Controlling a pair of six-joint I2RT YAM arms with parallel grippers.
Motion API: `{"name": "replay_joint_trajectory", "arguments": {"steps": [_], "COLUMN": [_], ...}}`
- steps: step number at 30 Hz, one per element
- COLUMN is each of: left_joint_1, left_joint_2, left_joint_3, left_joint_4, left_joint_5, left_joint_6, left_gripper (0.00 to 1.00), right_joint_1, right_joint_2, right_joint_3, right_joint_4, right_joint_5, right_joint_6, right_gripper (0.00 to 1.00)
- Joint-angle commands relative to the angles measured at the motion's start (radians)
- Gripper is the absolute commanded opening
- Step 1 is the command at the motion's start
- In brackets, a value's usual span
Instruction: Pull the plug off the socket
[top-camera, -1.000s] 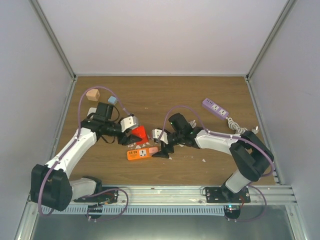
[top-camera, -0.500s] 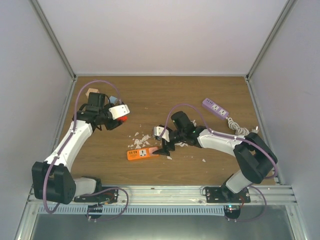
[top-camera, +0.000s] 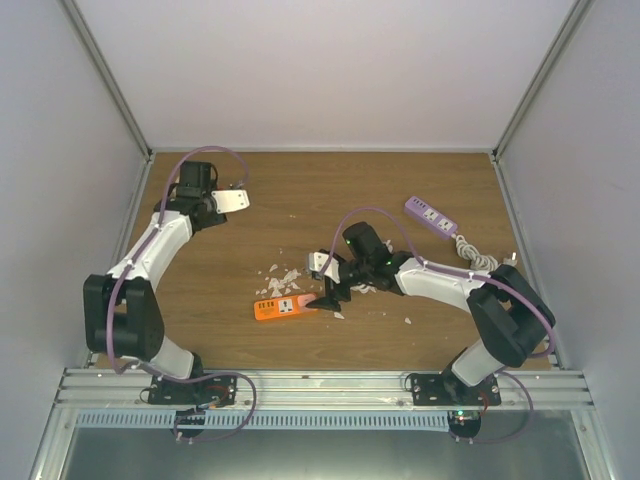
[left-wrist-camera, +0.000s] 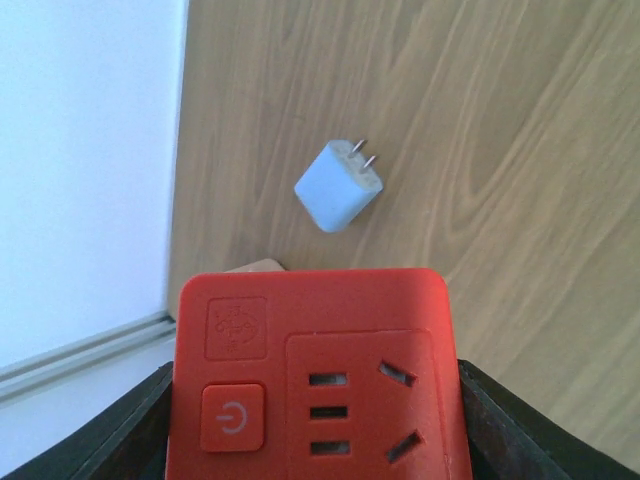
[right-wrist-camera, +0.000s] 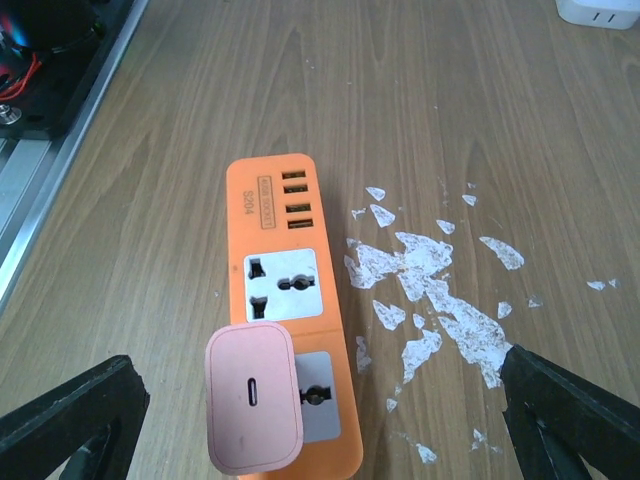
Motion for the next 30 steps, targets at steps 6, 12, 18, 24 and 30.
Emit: {"name": "replay_joint_trajectory", "arguments": {"steps": [6, 12, 18, 24, 30], "left_joint_1": [0.003, -0.006, -0.036, -0.059, -0.079], "left_joint_2": [0.098, 0.145, 0.177, 0.244, 0.311], "left_joint_3": [-0.028, -0.016, -0.018, 0.016, 0.051], "left_joint_4": [0.236, 0.169, 0.100, 0.054, 0.047], "left_joint_5": [-0.179, -0.226, -0.294, -0.363, -0.408], "left_joint_6": [0.369, 0.522, 0.625, 0.658, 0.661], "left_gripper": [0.40, 0.44, 0.46, 0.48, 0.49], "right_joint_1": [-0.025, -0.026, -0.026, -0.026, -0.026], "right_joint_2": [-0.018, -0.010, -0.001, -0.007, -0.012], "right_joint_3": [0.012, 0.018, 0.024, 0.024, 0.020], "right_joint_4": [-0.015, -0.020, -0.025, -0.030, -0.038], "right_joint_5": [-0.012, -0.017, -0.021, -0.026, -0.026], "right_joint_6": [-0.002, -0.001, 0.003, -0.001, -0.009], "right_gripper": [0.97, 0.97, 0.97, 0.97, 0.97]}}
